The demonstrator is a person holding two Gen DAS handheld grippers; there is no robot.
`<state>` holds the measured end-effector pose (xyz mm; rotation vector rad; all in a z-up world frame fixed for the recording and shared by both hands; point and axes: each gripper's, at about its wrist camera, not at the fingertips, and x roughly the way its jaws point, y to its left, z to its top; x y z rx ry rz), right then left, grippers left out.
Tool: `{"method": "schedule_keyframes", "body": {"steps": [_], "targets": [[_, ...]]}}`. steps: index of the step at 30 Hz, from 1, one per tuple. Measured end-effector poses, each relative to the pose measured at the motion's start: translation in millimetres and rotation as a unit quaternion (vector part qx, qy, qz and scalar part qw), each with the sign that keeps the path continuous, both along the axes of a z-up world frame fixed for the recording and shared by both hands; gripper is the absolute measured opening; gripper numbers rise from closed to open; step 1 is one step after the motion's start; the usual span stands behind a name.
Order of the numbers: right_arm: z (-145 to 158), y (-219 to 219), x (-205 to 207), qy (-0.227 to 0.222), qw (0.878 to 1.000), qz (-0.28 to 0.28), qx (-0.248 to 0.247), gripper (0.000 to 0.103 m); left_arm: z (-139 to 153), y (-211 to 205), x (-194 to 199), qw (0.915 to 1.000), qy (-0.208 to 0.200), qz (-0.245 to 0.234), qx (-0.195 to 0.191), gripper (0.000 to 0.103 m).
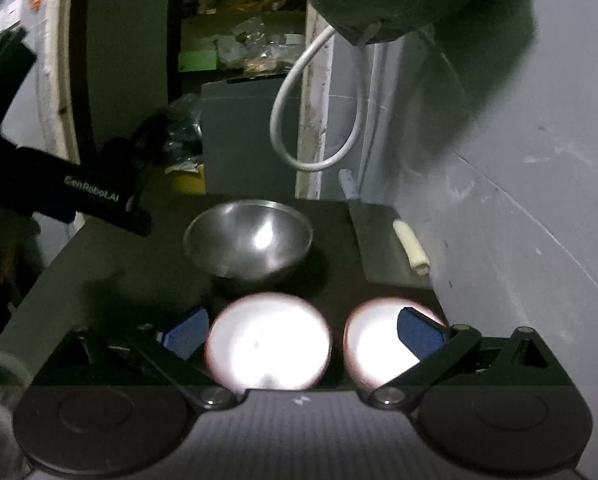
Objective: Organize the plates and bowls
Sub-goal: 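Move the left tool to the small steel bowl and grasp its rim, then carry the small steel bowl with the left tool toward the stacked plates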
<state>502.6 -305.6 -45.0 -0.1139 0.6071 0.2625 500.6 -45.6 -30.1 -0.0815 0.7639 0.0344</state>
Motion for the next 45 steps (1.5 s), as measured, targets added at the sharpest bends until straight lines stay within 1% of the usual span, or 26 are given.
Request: {"method": "schedule_keyframes", "body": {"steps": [1, 5, 8, 11, 13, 15, 17, 19, 20, 22, 26, 27, 28, 29, 30, 31, 32, 34, 35, 36, 39, 40, 42, 45], "targets": [[-1, 2, 15, 0.001, 1.0, 0.0, -0.002, 0.103, -1, -4, 13, 1.0, -0.005, 0.003, -0.004, 0.102], [-10, 12, 56, 0.015, 0.999, 0.009, -0.029, 0.103, -12, -15, 44, 1.0, -0.001, 0.003, -0.008, 0.102], [-18, 20, 75, 0.026, 0.999, 0.017, -0.043, 0.103, -20, -18, 55, 0.9999, 0.008, 0.004, -0.011, 0.102], [-23, 25, 87, 0.031, 0.998, 0.027, -0.042, 0.101, -27, -19, 58, 0.9997, 0.016, 0.002, -0.018, 0.102], [-25, 27, 90, 0.031, 0.998, 0.028, -0.039, 0.095, -32, -14, 60, 0.9994, 0.023, 0.005, -0.026, 0.097], [-25, 28, 92, 0.027, 0.998, 0.031, -0.037, 0.093, -36, -12, 59, 0.9989, 0.03, 0.012, -0.035, 0.095], [-28, 30, 95, 0.032, 0.998, 0.032, -0.036, 0.089, -39, -9, 60, 0.9981, 0.034, 0.018, -0.047, 0.093], [-29, 31, 98, 0.039, 0.998, 0.031, -0.034, 0.081, -40, -9, 60, 0.9978, 0.035, 0.018, -0.053, 0.089], [-30, 30, 99, 0.043, 0.998, 0.031, -0.031, 0.079, -40, -9, 60, 0.9978, 0.037, 0.016, -0.053, 0.087], [-31, 30, 101, 0.051, 0.998, 0.027, -0.024, 0.072, -42, -10, 59, 0.9974, 0.041, 0.008, -0.058, 0.079], [-34, 29, 104, 0.061, 0.998, 0.023, -0.015, 0.063, -45, -15, 55, 0.9977, 0.04, -0.011, -0.053, 0.069], [-34, 29, 104, 0.062, 0.998, 0.024, -0.016, 0.06, -46, -16, 55, 0.9977, 0.043, -0.013, -0.052, 0.063], [-35, 29, 103, 0.062, 0.998, 0.025, -0.018, 0.056, -48, -17, 54, 0.9975, 0.046, -0.015, -0.052, 0.054], [-36, 29, 103, 0.061, 0.998, 0.026, -0.02, 0.054, -50, -16, 54, 0.9969, 0.053, -0.015, -0.056, 0.049], [-36, 30, 103, 0.062, 0.998, 0.027, -0.02, 0.048, -52, -15, 54, 0.9961, 0.059, -0.015, -0.063, 0.038], [-37, 30, 102, 0.062, 0.997, 0.028, -0.019, 0.044, -53, -14, 54, 0.9953, 0.064, -0.015, -0.072, 0.03], [-37, 30, 102, 0.063, 0.997, 0.03, -0.015, 0.042, -55, -12, 54, 0.9938, 0.067, -0.017, -0.087, 0.028], [-36, 30, 101, 0.065, 0.997, 0.029, -0.011, 0.036, -56, -7, 51, 0.991, 0.067, -0.02, -0.114, 0.02], [-36, 30, 101, 0.066, 0.997, 0.029, -0.009, 0.034, -57, -7, 50, 0.99, 0.066, -0.024, -0.123, 0.017], [-36, 30, 100, 0.068, 0.997, 0.03, -0.006, 0.031, -57, -7, 48, 0.9892, 0.066, -0.027, -0.128, 0.016], [-34, 30, 98, 0.069, 0.997, 0.031, -0.002, 0.025, -57, -6, 42, 0.989, 0.067, -0.023, -0.13, 0.015], [-33, 29, 96, 0.068, 0.997, 0.031, 0.003, 0.023, -57, -3, 38, 0.9882, 0.067, -0.017, -0.137, 0.013], [-26, 25, 87, 0.05, 0.998, 0.036, 0.024, 0.021, -49, 4, 30, 0.9862, 0.058, -0.002, -0.155, 0.012], [-7, 21, 71, 0.007, 0.998, 0.047, 0.039, 0.021, -29, 11, 18, 0.9837, 0.029, 0.002, -0.177, 0.01]]}}
